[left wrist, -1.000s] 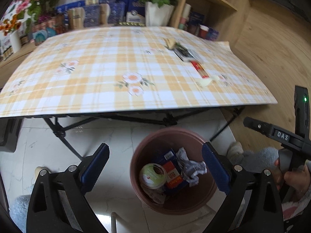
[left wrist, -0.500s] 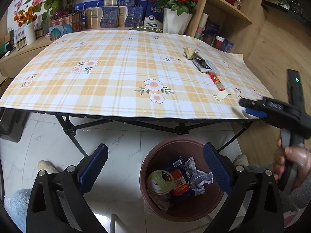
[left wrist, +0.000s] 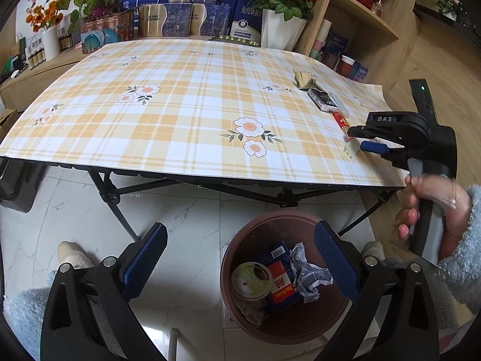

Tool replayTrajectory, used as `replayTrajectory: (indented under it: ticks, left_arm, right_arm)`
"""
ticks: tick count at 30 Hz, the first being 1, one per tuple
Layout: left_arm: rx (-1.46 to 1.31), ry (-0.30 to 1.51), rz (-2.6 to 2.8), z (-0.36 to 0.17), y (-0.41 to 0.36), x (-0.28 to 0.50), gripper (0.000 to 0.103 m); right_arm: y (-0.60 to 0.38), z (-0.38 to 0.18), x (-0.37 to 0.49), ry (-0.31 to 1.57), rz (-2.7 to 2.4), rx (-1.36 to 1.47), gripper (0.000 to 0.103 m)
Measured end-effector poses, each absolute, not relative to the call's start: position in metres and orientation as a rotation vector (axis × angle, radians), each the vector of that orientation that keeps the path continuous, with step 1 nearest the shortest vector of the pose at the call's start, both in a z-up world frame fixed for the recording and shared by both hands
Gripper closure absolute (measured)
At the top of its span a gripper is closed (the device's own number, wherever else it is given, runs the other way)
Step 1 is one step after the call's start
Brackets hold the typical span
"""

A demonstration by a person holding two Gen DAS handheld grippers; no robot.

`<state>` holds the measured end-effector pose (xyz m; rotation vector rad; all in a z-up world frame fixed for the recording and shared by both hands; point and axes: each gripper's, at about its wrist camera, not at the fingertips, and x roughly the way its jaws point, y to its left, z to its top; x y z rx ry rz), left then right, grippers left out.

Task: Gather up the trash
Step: 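Grasp the white plastic spork with the right tool, then grasp the red lighter with the left tool while the right tool holds the spork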

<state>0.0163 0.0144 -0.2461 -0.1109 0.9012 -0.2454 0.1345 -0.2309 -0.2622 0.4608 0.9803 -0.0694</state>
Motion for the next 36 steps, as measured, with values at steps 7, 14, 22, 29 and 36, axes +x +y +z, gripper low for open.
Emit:
replayTrajectory:
  ticks: [7, 14, 22, 29, 36]
  left_arm:
    - [-0.108, 0.914, -0.240, -0.249, 0.015, 0.018, 0.007]
    - [-0.103, 0.939, -0.252, -0.252, 0.009, 0.027, 0.007]
    - [-0.038, 0.898, -0.389, -0.218, -0.043, 0.071, 0.007]
    - [-0.012, 0.940, -0.467, -0.213, -0.127, 0.139, 0.024]
    - [0.076, 0.989, -0.461, -0.237, -0.193, 0.184, 0.041]
  right_arm:
    - [-0.242, -0.260, 0.126, 0.960, -0.024, 0.541, 0.079]
    - [-0.262, -0.253, 0.098, 0.903, 0.022, 0.568, 0.084]
    - [-0.288, -0.240, 0.080, 0.834, 0.056, 0.527, 0.084]
    - [-0.315, -0.240, 0.072, 0.791, 0.052, 0.566, 0.084]
    - [-0.338, -0.243, 0.071, 0.774, 0.040, 0.601, 0.084]
